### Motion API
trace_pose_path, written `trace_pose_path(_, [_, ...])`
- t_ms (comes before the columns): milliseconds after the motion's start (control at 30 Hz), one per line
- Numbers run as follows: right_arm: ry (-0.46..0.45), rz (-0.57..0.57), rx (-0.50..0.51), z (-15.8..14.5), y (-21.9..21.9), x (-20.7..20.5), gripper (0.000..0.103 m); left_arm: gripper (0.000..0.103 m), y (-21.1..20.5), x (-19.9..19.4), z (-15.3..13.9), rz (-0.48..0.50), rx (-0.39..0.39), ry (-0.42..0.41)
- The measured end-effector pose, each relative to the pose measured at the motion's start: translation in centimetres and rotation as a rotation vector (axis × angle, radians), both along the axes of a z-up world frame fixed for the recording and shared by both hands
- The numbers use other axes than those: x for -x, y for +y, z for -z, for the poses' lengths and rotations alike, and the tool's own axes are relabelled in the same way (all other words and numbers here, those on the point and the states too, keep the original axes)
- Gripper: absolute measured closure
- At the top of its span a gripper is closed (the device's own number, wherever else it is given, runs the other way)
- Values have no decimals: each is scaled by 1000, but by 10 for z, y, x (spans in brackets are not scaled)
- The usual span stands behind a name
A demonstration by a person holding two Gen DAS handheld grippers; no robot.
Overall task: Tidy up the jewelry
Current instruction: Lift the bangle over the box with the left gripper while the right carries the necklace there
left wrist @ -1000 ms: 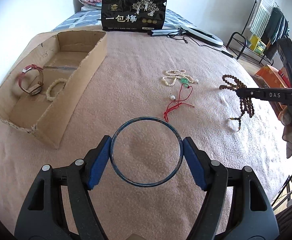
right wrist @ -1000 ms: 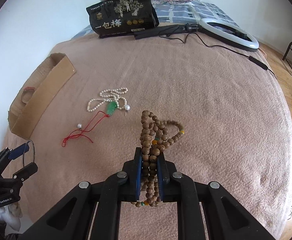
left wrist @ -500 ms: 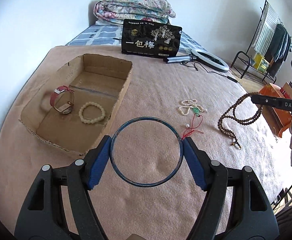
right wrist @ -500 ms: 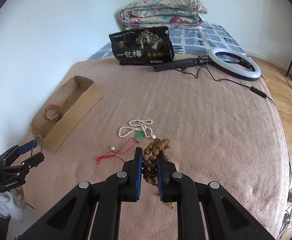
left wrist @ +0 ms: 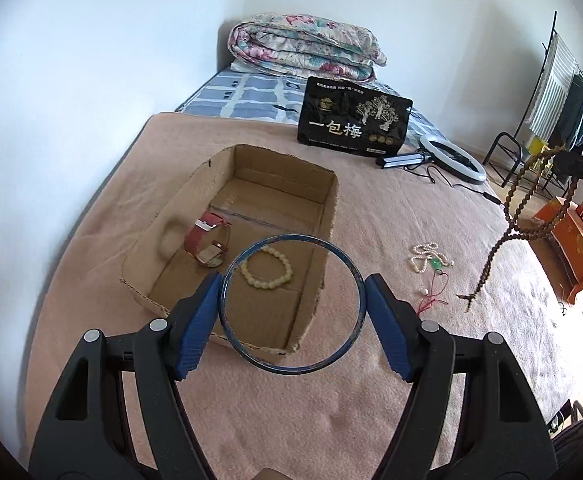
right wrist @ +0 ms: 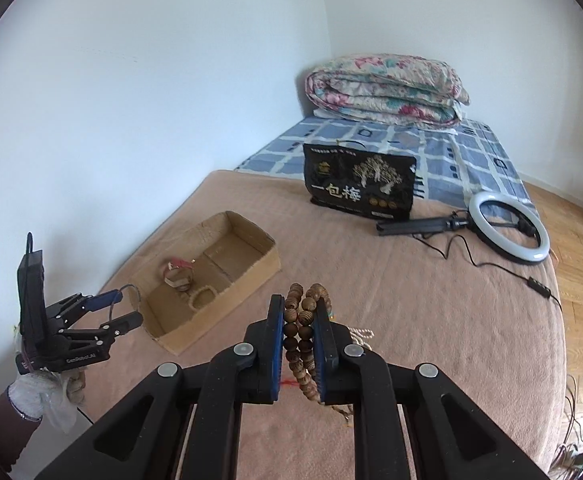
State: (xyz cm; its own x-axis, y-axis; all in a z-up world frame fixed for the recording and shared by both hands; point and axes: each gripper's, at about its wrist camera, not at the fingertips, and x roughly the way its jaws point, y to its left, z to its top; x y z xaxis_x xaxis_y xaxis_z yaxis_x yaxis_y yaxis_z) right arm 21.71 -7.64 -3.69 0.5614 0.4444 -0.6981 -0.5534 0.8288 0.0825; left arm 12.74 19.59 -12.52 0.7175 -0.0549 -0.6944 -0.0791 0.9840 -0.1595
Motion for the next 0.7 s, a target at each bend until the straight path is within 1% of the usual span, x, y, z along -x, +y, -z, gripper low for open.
trace_pose_path(167, [-36,-65,-23,-20,38,-2,92,29,22,-6,-3,-25,-17,-3])
trace_pose_path(333, [-63,-121,-41,-32,78,-10,92,29,43,-14,0,-50,-12,5])
trace_pose_path(500, [-82,-160,-58,-39,112,-20,92,29,56,-21,4,-56,-11,11])
trace_pose_path(700, [-91,-189,-69,-41,144,-35,92,29,60,-29,9,-46,-10,13])
